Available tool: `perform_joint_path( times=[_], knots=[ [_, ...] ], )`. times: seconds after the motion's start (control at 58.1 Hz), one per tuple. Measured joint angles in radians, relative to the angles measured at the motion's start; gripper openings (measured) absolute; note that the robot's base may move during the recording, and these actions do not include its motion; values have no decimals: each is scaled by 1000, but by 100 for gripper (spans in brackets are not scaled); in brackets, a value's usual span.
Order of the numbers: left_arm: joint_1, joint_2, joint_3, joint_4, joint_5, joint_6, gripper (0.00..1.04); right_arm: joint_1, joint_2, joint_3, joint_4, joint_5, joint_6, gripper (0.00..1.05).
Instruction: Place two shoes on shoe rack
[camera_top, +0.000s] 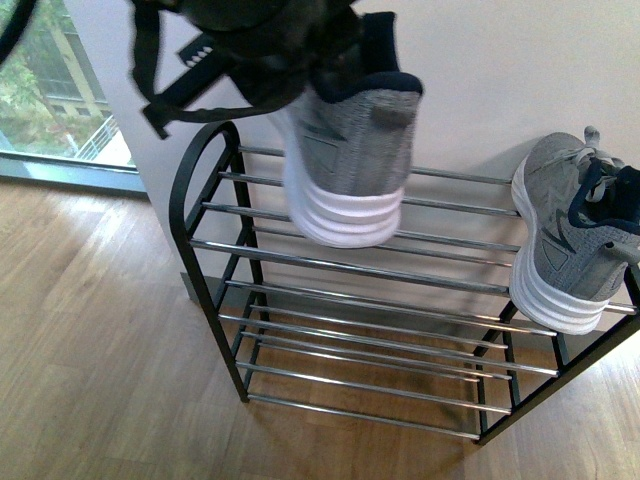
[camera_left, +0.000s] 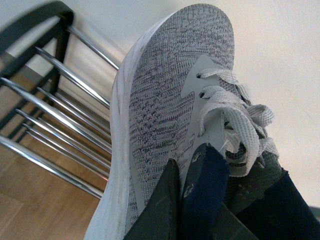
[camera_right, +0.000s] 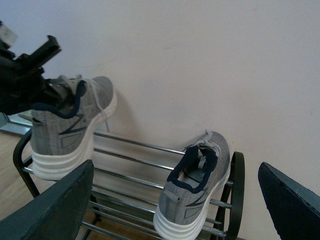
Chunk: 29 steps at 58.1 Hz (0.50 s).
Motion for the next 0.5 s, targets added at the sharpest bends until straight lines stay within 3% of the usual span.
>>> perform_joint_path(
  times=[0.275, 0.499],
  knots=[
    [-42, 291, 348, -158, 111, 66, 2, 0, 0, 0, 0, 0, 0, 95],
    [-71, 401, 497, -233, 167, 73, 2, 0, 0, 0, 0, 0, 0, 95]
  ],
)
